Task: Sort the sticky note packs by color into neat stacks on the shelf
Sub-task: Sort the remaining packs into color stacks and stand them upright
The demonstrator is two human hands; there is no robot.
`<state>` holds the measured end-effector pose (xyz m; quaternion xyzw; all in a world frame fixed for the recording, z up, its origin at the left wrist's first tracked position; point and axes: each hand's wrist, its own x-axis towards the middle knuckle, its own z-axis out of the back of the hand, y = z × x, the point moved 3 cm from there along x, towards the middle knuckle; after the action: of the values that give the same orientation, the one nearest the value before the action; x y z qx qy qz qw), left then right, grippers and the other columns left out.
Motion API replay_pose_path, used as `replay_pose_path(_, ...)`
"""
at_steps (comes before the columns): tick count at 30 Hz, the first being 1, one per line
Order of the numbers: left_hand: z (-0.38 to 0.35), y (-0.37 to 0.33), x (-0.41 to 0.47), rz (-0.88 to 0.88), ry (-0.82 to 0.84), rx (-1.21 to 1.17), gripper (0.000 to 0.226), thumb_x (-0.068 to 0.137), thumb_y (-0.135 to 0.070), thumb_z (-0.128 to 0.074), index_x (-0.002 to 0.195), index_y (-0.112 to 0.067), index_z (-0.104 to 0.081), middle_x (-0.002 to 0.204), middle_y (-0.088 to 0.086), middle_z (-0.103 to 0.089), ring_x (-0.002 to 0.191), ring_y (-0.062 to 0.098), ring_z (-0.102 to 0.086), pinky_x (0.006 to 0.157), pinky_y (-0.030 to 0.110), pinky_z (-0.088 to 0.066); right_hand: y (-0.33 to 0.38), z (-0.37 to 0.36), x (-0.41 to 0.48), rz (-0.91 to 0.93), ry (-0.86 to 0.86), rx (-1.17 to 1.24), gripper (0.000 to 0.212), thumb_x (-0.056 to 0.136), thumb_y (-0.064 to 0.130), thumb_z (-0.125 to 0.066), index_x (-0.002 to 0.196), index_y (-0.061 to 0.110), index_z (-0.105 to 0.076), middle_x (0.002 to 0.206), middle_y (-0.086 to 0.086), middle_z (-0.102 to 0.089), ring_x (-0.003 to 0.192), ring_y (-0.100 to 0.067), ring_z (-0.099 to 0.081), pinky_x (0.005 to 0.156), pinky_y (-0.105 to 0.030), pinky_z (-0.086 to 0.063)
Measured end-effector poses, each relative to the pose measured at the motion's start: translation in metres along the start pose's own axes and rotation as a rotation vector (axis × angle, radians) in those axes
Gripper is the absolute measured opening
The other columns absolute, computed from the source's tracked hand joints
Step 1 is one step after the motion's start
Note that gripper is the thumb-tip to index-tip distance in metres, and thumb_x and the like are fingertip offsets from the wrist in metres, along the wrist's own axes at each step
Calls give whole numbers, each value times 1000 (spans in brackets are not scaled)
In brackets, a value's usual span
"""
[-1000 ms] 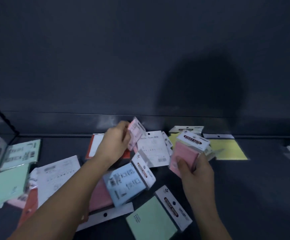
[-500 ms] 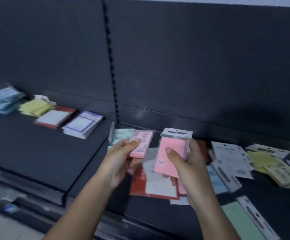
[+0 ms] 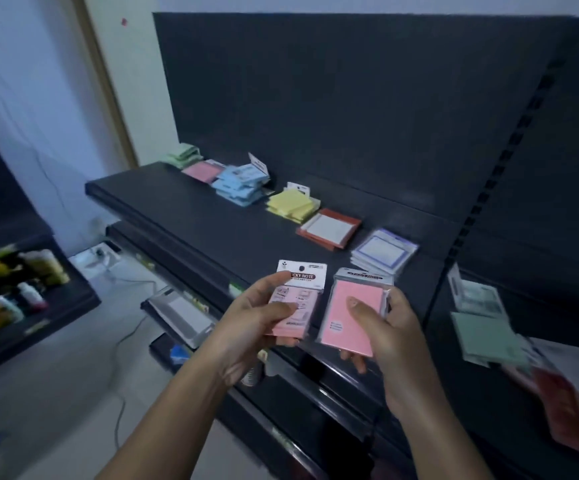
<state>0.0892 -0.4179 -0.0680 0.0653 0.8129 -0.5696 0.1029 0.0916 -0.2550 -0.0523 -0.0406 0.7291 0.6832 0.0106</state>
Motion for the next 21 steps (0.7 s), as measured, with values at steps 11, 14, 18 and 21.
replay_pose_path(11, 97, -29, 59, -5, -185, -106, 43, 85, 10, -51, 120, -16, -53, 91, 6, -70, 57, 13, -66, 49, 23, -53, -13, -97, 73, -103, 43, -6, 9, 91, 9, -49, 96, 13, -54, 64, -3, -63, 44, -10, -56, 34, -21, -35)
replay_pose_path(14, 123, -45, 95, -5, -216, -69, 49, 84, 11, -50, 125, -16, -51, 88, 2, -69, 58, 11, -66, 53, 24, -56, -19, -126, 116, -102, 49, -24, 16, 88, 5, -44, 94, 15, -55, 76, -6, -63, 59, -12, -60, 39, -19, -38)
replay_pose_path(18, 159, -79, 148, -2, -263, -21, 55, 83, 13, -48, 130, -16, -49, 89, -2, -70, 63, 12, -66, 60, 26, -56, -16, -169, 179, -125, 140, -40, 20, 87, 3, -44, 94, 19, -54, 74, -1, -64, 55, -7, -60, 41, -23, -40)
replay_pose_path(21, 184, -105, 184, -23, -296, 7, 57, 85, 12, -46, 133, -19, -46, 94, -2, -69, 69, 16, -65, 67, 30, -54, -9, -200, 219, -84, 167, -60, 28, 88, 3, -47, 104, 25, -49, 78, 1, -68, 57, -10, -62, 42, -23, -42)
